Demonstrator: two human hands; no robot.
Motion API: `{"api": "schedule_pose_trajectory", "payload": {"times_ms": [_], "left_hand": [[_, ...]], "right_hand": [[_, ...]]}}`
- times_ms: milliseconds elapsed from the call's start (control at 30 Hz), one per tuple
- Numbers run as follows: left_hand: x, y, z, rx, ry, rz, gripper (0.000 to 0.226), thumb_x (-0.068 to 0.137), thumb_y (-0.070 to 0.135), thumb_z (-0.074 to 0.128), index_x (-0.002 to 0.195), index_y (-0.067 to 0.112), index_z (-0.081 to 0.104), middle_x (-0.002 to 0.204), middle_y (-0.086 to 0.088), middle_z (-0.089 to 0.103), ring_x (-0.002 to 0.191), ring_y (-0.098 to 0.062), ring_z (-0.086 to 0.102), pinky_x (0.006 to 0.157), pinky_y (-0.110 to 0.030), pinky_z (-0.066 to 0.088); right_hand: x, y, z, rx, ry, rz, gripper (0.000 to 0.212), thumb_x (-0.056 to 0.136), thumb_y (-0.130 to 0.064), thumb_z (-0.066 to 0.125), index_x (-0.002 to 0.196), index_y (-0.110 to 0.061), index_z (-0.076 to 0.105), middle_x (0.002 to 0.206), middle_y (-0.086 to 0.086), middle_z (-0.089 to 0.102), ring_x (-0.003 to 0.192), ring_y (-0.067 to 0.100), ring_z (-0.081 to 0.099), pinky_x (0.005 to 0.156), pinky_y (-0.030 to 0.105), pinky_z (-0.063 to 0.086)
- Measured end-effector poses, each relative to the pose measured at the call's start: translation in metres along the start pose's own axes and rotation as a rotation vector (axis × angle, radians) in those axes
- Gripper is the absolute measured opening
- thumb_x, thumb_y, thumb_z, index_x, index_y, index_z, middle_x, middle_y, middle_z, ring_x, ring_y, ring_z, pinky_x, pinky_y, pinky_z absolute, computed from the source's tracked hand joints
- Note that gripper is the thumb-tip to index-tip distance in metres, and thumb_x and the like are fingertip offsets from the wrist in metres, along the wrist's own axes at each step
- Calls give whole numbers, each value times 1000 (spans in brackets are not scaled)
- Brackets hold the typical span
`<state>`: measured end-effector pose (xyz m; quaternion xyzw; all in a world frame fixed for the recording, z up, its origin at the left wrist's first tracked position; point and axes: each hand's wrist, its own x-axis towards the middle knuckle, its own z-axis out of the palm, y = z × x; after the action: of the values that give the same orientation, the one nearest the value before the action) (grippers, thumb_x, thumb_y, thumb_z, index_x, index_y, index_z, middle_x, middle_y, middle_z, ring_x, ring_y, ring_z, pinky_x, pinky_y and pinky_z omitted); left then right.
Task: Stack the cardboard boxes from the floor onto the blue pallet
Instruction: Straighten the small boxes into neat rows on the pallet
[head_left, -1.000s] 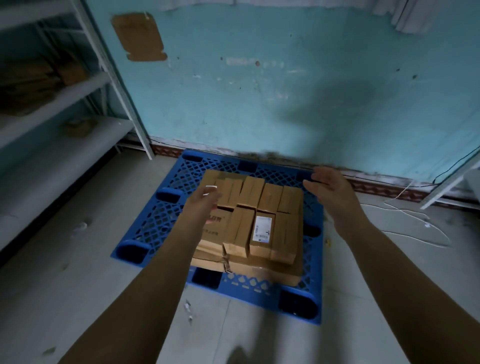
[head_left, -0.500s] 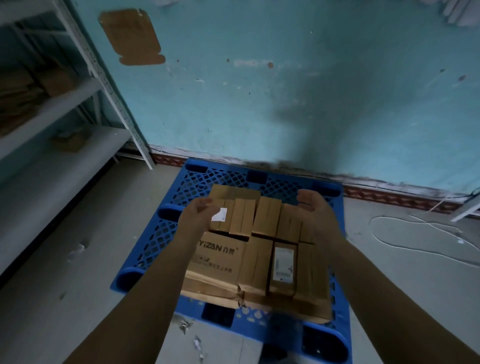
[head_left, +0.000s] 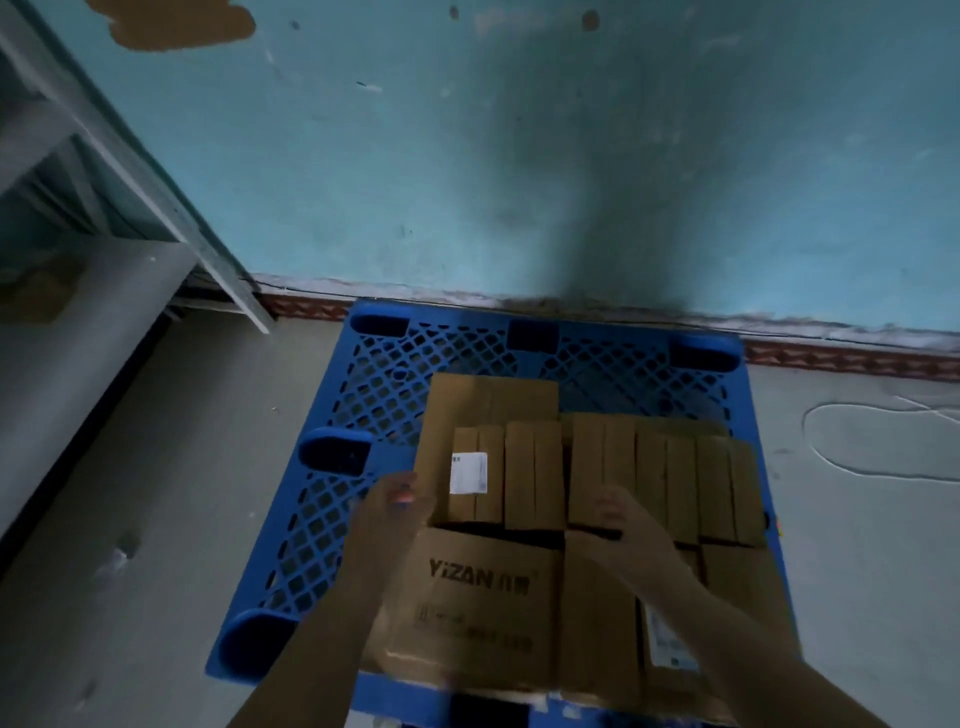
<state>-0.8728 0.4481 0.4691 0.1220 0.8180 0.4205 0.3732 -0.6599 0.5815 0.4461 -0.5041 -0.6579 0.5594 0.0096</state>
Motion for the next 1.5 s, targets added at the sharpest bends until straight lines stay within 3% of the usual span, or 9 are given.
{"api": "schedule_pose_trajectory", "payload": {"times_ms": [133, 267, 467, 600, 900, 1000, 1133, 1333, 1500], "left_hand": [[79, -49, 30, 25, -76, -56, 37, 82, 10, 65, 116, 16, 54, 114, -4, 58, 98, -19, 58, 86, -34, 48], [147, -91, 74, 118, -91, 68, 32, 83, 16, 64, 109, 30, 52, 92, 20, 49, 77, 6, 48, 60, -9, 38], [218, -150, 124, 345, -39, 83, 70, 79, 35, 67, 137, 15, 34, 130, -8, 49, 115, -25, 50, 95, -41, 44], [234, -177, 145, 291, -53, 81, 83, 75, 30, 74, 141, 14, 26, 135, -6, 46, 115, -20, 47, 89, -29, 41], [239, -183, 135, 397, -140, 133, 82, 66, 17, 81, 134, 18, 36, 114, 3, 53, 110, -22, 54, 87, -34, 46], [234, -174, 135, 497, -13, 157, 81, 72, 27, 76, 139, 16, 32, 134, -8, 47, 119, -26, 48, 97, -40, 42], [209, -153, 152, 361, 40, 234, 69, 77, 31, 71, 138, 22, 38, 125, 4, 46, 117, -17, 45, 89, -25, 41], [157, -137, 197, 301, -99, 354, 63, 79, 38, 67, 135, 33, 39, 121, 18, 37, 115, 0, 34, 95, -22, 30], [127, -133, 239, 372, -170, 467, 62, 80, 42, 63, 136, 35, 38, 138, 13, 41, 127, -3, 34, 104, -22, 26]], "right_hand": [[64, 38, 38, -292, -19, -35, 72, 78, -40, 71, 139, -25, 35, 144, -5, 35, 131, 13, 33, 103, 24, 29], [143, 58, 61, -691, 33, -192, 76, 77, -53, 63, 140, -25, 30, 147, -1, 32, 135, 18, 26, 109, 33, 22], [265, 77, 72, -1028, 173, -249, 89, 79, -66, 48, 147, -21, 12, 157, 2, 14, 144, 21, 5, 111, 55, -7], [306, 90, 67, -1201, 184, -252, 93, 77, -77, 33, 148, -22, 12, 157, 0, 16, 145, 22, 1, 98, 65, -23], [294, 110, 42, -1011, 287, -419, 74, 85, -57, 46, 145, -24, 21, 155, 1, 22, 145, 20, 3, 111, 55, -9], [298, 109, 14, -916, 386, -251, 76, 85, -56, 48, 147, -22, 17, 156, 4, 18, 145, 22, 5, 112, 55, -4], [291, 116, -2, -859, 211, -80, 78, 84, -59, 48, 146, -21, 20, 153, 5, 25, 142, 24, 18, 113, 57, 0], [270, 126, -14, -743, 300, -201, 73, 88, -52, 47, 147, -20, 18, 156, 3, 20, 144, 20, 10, 116, 50, 4], [267, 149, -70, -804, 307, 70, 63, 89, -57, 39, 143, -25, 29, 151, 6, 30, 140, 26, 23, 112, 61, 8]]}}
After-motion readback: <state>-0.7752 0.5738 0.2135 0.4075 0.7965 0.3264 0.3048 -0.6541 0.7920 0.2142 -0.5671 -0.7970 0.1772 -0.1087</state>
